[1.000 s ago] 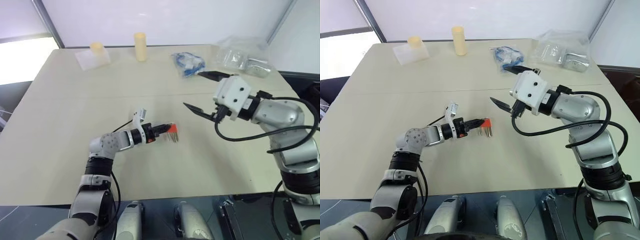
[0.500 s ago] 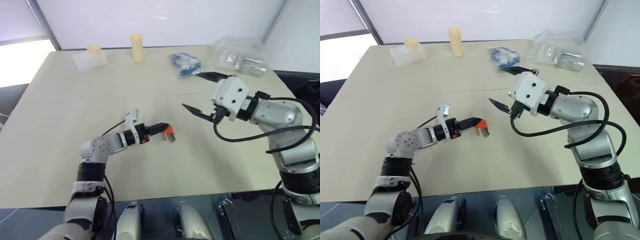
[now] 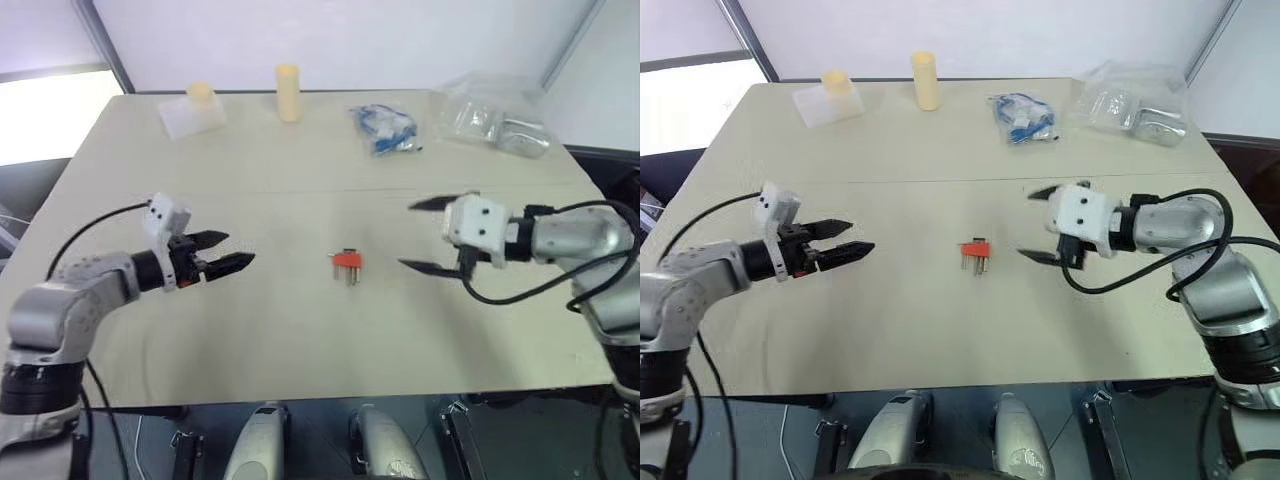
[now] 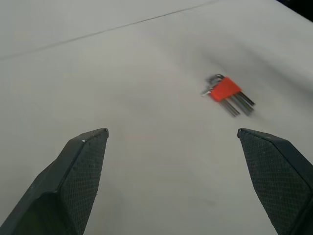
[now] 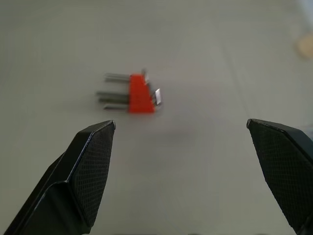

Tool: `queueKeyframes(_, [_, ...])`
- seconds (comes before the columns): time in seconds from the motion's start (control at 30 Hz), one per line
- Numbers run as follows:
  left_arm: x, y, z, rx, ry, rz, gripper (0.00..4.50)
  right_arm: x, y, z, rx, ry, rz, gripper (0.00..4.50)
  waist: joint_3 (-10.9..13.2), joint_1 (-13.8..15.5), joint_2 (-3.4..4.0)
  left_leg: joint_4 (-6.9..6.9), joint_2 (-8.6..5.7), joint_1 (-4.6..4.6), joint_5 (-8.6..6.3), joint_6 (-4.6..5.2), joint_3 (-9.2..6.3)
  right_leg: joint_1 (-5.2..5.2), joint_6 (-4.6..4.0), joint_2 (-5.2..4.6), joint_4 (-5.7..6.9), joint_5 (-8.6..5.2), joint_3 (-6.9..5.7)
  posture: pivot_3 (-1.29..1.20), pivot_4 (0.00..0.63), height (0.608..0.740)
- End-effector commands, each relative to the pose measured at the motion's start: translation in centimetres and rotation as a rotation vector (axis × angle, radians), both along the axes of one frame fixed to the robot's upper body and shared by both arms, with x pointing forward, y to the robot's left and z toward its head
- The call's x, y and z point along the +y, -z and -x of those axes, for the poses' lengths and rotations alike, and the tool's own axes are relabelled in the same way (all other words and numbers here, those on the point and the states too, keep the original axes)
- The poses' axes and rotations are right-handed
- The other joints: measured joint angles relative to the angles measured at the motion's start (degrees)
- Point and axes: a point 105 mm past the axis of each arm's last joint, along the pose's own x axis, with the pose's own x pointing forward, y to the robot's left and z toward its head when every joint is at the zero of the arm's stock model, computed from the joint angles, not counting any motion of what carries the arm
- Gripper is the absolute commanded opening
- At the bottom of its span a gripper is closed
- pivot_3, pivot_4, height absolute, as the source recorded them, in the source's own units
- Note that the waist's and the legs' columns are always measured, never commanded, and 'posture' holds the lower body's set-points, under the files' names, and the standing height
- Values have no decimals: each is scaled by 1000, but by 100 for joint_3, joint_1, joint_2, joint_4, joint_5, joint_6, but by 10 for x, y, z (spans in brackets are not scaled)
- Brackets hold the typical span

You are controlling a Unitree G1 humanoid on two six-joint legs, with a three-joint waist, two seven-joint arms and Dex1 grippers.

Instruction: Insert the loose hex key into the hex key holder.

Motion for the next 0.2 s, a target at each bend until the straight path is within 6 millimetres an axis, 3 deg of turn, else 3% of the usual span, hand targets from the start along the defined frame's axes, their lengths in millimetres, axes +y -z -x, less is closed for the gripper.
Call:
queueKeyframes(0.03, [-5, -24, 14, -103, 84, -24, 4453, -7, -5, 4, 9, -32, 49, 4500, 0, -26, 1, 0, 3, 0, 0, 0, 0, -1, 1, 3, 0, 1, 0, 0, 150, 740])
queueKeyframes(0.2, [-9, -38, 20, -143, 112, -21, 4453, -9, -11, 1, 3, -37, 57, 4500, 2, -35, 3, -4, 11, 1, 0, 1, -1, -5, 14, 14, 3, 8, 0, 0, 150, 740])
